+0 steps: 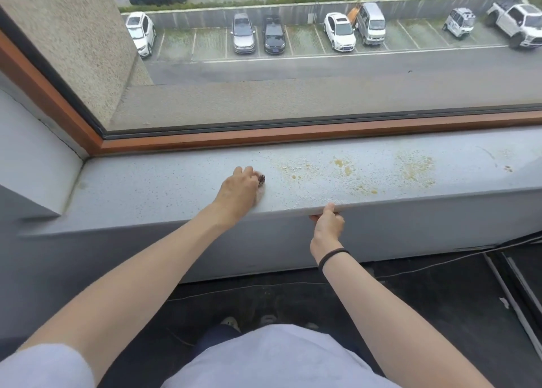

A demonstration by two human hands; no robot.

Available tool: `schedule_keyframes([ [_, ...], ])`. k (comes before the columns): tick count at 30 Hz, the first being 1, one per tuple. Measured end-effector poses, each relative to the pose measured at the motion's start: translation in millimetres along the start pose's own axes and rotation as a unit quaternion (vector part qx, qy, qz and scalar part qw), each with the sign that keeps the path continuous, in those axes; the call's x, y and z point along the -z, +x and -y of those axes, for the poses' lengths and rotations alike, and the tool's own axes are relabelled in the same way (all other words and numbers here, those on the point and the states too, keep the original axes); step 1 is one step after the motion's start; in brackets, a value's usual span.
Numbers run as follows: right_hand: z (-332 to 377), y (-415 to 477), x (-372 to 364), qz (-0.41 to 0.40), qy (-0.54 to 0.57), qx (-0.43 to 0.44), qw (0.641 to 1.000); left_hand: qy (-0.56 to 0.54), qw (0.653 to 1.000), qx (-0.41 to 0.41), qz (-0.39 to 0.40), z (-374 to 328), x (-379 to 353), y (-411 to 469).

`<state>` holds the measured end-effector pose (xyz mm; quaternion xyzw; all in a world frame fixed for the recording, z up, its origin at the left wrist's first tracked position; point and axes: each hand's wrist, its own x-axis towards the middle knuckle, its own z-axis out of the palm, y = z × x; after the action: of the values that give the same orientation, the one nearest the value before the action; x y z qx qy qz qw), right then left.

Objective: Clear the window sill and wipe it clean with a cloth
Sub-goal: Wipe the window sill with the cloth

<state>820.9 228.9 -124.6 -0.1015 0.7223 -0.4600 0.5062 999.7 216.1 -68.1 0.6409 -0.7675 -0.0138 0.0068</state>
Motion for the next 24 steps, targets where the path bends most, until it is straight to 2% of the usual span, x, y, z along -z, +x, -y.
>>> schedule_keyframes([
  [2,1.2,0.1,-1.4,-0.006,-0.013,-0.002,1.0,0.023,0.996,-0.08,0.04,10.7,-1.3,-25.8],
  [4,0.9,0.9,-4.4,-0.012,-0.011,-0.009,1.0,0.038,0.993,-0.098,0.06,27.6,5.3,-39.5],
  [6,-0.5,1.4,-6.8,-0.011,-0.004,-0.014,1.0,0.086,0.994,-0.071,-0.005,38.8,5.4,-26.7],
  [8,-2.5,3.2,-7.1,-0.003,0.003,-0.017,1.0,0.04,0.998,0.015,-0.038,34.4,3.7,3.3],
  [10,-3.0,3.9,-6.4,0.001,0.006,-0.019,1.0,-0.006,0.996,0.076,-0.036,11.9,0.8,16.8],
  [11,-2.1,3.7,-6.5,0.002,0.009,-0.019,1.0,-0.025,0.996,0.073,-0.037,0.0,-0.5,13.8],
  [13,-0.5,2.7,-7.0,0.002,0.016,-0.022,1.0,-0.024,1.0,-0.014,-0.004,-10.2,-6.2,-13.1],
  [14,0.3,2.2,-8.0,0.001,0.019,-0.021,1.0,-0.009,0.998,-0.061,0.007,-5.8,-7.5,-27.8],
  [16,-0.3,1.9,-9.0,-0.001,0.018,-0.02,1.0,0.0,0.995,-0.095,0.021,17.0,-1.8,-38.8],
  [19,-1.4,3.5,-7.1,0.001,0.015,-0.021,1.0,0.014,0.999,0.005,-0.034,40.3,4.8,-12.4],
  [21,-2.2,4.1,-6.1,0.007,0.011,-0.02,1.0,-0.011,0.999,0.051,-0.016,30.7,7.6,3.6],
  [23,-2.5,3.9,-6.2,0.008,0.007,-0.02,1.0,-0.046,0.998,0.032,-0.026,15.7,4.1,0.9],
  [24,-2.7,4.3,-7.0,0.006,0.01,-0.019,1.0,-0.053,0.998,-0.012,-0.019,12.5,-0.5,-8.1],
])
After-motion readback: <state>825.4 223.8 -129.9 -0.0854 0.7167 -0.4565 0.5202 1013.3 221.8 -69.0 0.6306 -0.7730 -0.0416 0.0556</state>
